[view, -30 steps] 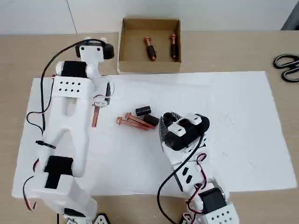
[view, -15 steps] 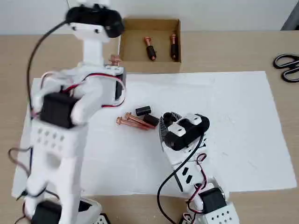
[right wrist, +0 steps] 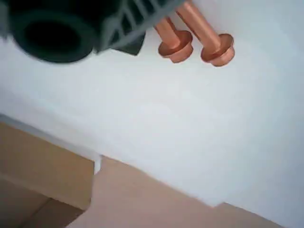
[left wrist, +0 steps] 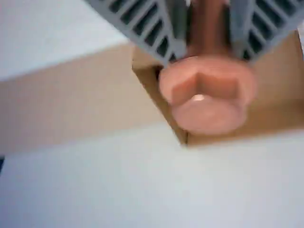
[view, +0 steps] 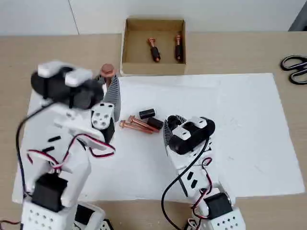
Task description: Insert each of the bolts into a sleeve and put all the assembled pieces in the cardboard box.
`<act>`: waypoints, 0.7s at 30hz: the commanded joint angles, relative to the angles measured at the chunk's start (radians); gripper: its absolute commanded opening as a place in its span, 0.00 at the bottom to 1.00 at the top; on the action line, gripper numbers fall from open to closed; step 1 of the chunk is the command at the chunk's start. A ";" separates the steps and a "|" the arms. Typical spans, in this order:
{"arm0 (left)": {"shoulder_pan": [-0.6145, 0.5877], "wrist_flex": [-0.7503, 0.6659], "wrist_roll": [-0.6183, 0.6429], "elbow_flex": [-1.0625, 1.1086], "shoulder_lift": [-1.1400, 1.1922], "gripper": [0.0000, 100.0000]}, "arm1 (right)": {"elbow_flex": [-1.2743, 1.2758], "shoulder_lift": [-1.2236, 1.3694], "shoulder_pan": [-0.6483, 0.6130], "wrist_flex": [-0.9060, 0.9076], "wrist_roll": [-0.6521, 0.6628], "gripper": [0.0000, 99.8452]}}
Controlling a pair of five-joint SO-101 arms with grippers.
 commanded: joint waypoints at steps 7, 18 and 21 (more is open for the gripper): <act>0.017 -0.322 0.190 0.311 -0.075 0.01 | 0.006 -0.010 -0.001 0.002 -0.006 0.00; 0.132 -0.348 0.195 0.383 -0.084 0.01 | 0.006 -0.019 -0.004 0.082 -0.100 0.00; 0.144 -0.371 0.195 0.398 -0.084 0.01 | 0.006 -0.019 -0.031 0.082 -0.110 0.00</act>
